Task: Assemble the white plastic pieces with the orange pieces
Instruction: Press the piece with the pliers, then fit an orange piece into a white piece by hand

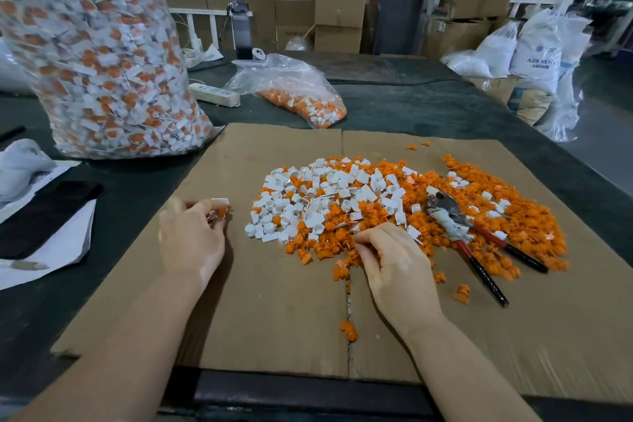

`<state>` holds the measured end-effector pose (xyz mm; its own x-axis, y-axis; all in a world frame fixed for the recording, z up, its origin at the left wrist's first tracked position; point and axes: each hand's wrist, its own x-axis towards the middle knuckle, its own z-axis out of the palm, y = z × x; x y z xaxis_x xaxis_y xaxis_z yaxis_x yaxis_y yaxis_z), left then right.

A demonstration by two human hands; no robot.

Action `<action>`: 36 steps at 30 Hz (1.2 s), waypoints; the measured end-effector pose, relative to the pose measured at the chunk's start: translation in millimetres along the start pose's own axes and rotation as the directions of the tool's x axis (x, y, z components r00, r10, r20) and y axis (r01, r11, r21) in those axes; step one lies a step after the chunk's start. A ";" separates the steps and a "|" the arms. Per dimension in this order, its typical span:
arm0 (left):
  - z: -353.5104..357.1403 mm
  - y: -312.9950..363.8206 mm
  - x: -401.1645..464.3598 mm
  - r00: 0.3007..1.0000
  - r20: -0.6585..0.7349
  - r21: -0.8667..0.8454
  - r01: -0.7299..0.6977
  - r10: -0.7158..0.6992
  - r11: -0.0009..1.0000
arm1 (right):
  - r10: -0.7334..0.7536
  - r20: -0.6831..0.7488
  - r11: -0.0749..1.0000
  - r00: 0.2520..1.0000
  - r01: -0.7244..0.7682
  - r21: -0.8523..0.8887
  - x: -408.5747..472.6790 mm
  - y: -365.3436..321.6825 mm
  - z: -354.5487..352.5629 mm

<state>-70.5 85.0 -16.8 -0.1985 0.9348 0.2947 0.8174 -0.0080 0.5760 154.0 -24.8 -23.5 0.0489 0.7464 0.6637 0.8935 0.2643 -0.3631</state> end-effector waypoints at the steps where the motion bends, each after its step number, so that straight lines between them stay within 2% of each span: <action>1: 0.4 -0.4 -0.4 1.000 -0.010 0.009 -0.008 0.008 1.000 | 0.001 0.005 1.000 1.000 -0.001 -0.004 -0.2 -0.2 -0.2; 5: 1.9 1.2 -2.6 1.000 -0.027 0.009 -0.001 0.001 1.000 | -0.017 0.031 1.000 0.999 0.017 0.003 -0.3 -2.7 -1.5; 9: 5.3 14.8 -13.4 0.995 -0.002 -0.195 -0.100 0.102 0.976 | -0.072 0.088 0.997 0.993 0.070 0.029 -1.6 -5.0 -2.3; 12: 6.7 29.5 -23.0 0.969 0.094 -0.346 -0.182 0.227 0.920 | -0.114 0.154 0.993 0.981 0.110 0.032 -3.8 -6.6 -3.5; 16: 9.5 38.1 -28.8 0.943 0.149 -0.348 -0.231 0.297 0.909 | -0.137 0.200 0.990 0.970 0.142 -0.008 -3.3 -6.4 -2.6; 20: 10.0 38.1 -30.9 0.925 0.218 -0.350 -0.223 0.311 0.910 | -0.107 0.204 0.992 0.973 0.119 -0.046 -1.8 -6.0 -0.6; 26: 14.3 35.4 -34.2 0.877 0.277 -0.321 -0.300 0.392 0.898 | -0.087 0.214 0.995 0.973 0.097 -0.036 -1.0 -6.8 -1.8; 29: 14.8 35.1 -33.4 0.875 0.267 -0.325 -0.313 0.404 0.892 | -0.069 0.203 0.997 0.977 0.076 -0.024 -0.9 -6.7 -1.3; 36: 19.2 48.6 -30.4 0.923 0.171 -0.344 -0.272 0.345 0.898 | -0.026 0.154 0.999 0.988 0.029 -0.017 0.5 -5.5 -0.2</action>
<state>-14.3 63.0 -12.3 0.1914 0.9205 0.3406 0.6022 -0.3842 0.6999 149.1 -26.1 -21.0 -0.0440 0.8243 0.5644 0.9020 0.2757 -0.3323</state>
